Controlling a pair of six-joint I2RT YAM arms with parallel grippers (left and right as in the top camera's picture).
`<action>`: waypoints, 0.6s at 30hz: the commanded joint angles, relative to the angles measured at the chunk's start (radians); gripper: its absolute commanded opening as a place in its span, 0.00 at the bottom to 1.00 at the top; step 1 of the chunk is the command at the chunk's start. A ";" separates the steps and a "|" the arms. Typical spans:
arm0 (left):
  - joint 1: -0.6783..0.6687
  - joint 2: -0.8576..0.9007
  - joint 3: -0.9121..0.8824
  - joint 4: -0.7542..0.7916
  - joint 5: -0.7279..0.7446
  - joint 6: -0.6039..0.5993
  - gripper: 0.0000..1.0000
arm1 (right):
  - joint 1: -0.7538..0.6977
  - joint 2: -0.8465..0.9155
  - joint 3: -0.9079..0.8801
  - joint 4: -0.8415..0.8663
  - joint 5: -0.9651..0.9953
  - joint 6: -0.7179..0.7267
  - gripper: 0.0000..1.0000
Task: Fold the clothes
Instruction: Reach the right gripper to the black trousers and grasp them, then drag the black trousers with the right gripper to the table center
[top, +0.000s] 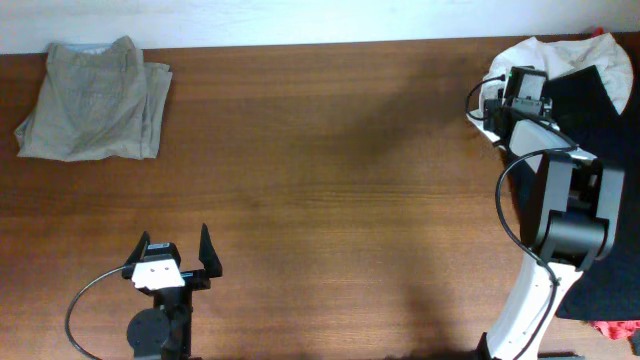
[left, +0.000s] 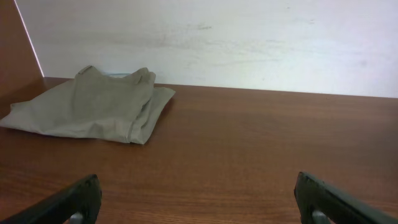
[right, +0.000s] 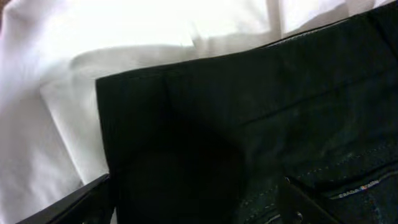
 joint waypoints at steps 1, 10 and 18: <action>0.004 -0.005 -0.005 0.000 0.001 0.013 0.99 | -0.012 0.034 0.017 0.023 -0.049 0.004 0.86; 0.004 -0.005 -0.005 0.000 0.001 0.013 0.99 | -0.008 0.039 0.042 0.054 -0.045 0.098 0.52; 0.004 -0.005 -0.005 0.000 0.001 0.013 0.99 | 0.014 0.006 0.042 -0.014 -0.045 0.098 0.08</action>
